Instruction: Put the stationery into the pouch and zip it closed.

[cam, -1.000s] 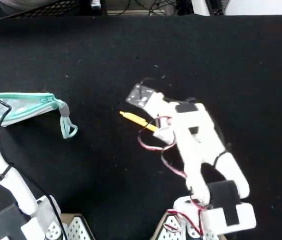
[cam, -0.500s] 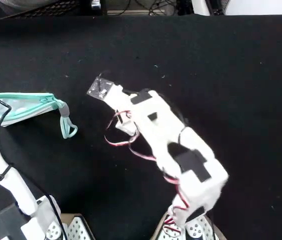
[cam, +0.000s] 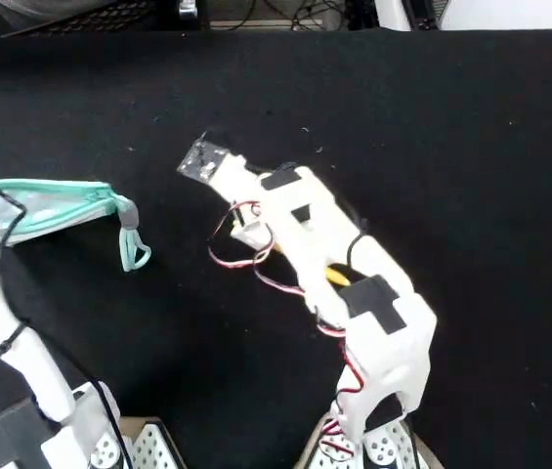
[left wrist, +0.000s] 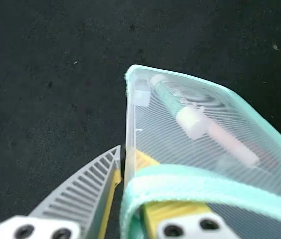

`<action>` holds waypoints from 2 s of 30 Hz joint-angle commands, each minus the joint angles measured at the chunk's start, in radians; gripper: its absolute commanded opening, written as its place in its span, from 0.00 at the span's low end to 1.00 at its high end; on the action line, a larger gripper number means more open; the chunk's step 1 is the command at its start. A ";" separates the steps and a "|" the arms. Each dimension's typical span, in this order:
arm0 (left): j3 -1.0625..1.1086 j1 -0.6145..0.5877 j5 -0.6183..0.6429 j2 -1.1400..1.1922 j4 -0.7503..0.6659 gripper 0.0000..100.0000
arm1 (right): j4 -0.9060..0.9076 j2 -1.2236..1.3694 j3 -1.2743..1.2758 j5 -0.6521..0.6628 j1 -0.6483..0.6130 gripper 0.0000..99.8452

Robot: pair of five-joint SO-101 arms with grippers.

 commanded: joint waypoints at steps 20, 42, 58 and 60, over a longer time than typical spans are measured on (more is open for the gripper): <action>-0.140 0.610 0.092 -0.152 0.084 0.03 | -0.137 -1.245 0.472 -0.209 0.124 0.01; -0.208 0.542 0.095 0.164 0.091 0.03 | -0.605 -1.600 0.498 -0.354 -0.420 0.01; -0.180 0.544 0.095 0.166 0.091 0.03 | -0.822 -1.483 0.657 -0.362 -0.442 0.01; -0.180 0.544 0.095 0.163 0.091 0.03 | -0.822 -1.483 0.691 -0.362 -0.459 0.01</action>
